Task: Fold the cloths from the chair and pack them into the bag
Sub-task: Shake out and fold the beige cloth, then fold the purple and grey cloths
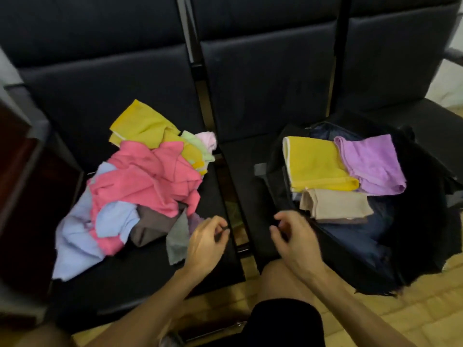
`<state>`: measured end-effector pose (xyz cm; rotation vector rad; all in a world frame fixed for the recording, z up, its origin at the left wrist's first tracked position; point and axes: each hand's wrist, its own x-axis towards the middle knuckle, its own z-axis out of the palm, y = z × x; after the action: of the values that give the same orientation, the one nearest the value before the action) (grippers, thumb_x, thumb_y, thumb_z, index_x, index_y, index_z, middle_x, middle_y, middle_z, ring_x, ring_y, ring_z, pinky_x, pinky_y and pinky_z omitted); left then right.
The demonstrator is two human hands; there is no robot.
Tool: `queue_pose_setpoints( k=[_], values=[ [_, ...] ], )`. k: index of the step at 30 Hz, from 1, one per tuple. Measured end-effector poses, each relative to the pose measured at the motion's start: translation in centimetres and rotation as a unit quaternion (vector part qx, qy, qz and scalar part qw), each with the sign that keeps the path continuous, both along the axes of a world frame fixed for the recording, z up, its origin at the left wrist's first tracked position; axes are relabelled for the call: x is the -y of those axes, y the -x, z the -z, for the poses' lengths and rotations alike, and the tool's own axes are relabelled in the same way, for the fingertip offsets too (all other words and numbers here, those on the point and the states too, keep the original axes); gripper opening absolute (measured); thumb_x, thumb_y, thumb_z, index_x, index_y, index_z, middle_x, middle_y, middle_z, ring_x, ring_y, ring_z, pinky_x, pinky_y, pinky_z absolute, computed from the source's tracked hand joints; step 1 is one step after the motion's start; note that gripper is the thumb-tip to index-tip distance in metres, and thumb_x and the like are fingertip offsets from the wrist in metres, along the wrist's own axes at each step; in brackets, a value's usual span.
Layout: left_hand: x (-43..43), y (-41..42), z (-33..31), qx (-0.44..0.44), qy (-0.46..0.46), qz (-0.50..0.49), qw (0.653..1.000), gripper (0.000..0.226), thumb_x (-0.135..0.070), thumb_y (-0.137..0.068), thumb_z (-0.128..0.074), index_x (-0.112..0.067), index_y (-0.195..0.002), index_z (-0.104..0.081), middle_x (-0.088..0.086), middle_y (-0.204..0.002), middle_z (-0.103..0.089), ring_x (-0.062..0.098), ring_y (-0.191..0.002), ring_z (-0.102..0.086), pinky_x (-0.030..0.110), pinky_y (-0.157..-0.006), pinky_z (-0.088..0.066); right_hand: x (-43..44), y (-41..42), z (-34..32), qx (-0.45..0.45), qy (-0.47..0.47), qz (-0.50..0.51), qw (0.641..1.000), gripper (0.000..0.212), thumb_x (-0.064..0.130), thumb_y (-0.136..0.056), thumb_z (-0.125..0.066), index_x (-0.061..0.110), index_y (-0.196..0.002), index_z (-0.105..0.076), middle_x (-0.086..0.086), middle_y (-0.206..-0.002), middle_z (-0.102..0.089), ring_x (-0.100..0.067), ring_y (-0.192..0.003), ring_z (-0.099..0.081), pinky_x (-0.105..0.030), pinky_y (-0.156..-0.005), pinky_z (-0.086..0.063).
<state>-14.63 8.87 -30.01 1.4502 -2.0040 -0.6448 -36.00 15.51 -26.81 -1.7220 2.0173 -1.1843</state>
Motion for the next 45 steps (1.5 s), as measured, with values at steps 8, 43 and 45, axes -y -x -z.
queue_pose_setpoints(
  k=[8,43,45],
  values=[
    [-1.3,-11.4,3.8,0.198,-0.062,-0.035,0.978,0.022,-0.033,-0.083,-0.07,-0.017,-0.098,-0.067,0.0,-0.102,-0.063,0.023,-0.098,-0.06,0.035,-0.08,-0.051,4.5,-15.7,4.8,0.034,-0.228,-0.154,0.961,0.024,0.021,-0.087,-0.066,0.019,-0.112,-0.064,0.0,-0.11,-0.069,-0.022,-0.104,-0.064,-0.031,-0.081,-0.048],
    [-5.2,-15.6,-26.9,-0.139,0.148,-0.062,0.977,0.012,-0.019,-0.089,-0.067,-0.028,-0.083,-0.069,-0.004,-0.068,-0.065,0.009,-0.061,-0.056,0.03,-0.068,-0.05,-2.4,-20.6,-22.6,0.027,-0.015,-0.203,0.979,0.055,0.048,-0.082,-0.072,0.03,-0.129,-0.049,0.011,-0.1,-0.065,-0.009,-0.09,-0.065,-0.036,-0.08,-0.054],
    [-6.4,-15.8,-29.0,-0.121,0.165,-0.037,0.978,0.012,-0.022,-0.088,-0.07,-0.031,-0.08,-0.07,-0.007,-0.069,-0.067,0.006,-0.063,-0.057,0.029,-0.069,-0.052,-3.7,-20.6,-24.2,0.015,0.003,-0.198,0.98,0.058,0.05,-0.08,-0.073,0.031,-0.128,-0.047,0.011,-0.099,-0.066,-0.008,-0.089,-0.065,-0.036,-0.079,-0.054]
  ],
)
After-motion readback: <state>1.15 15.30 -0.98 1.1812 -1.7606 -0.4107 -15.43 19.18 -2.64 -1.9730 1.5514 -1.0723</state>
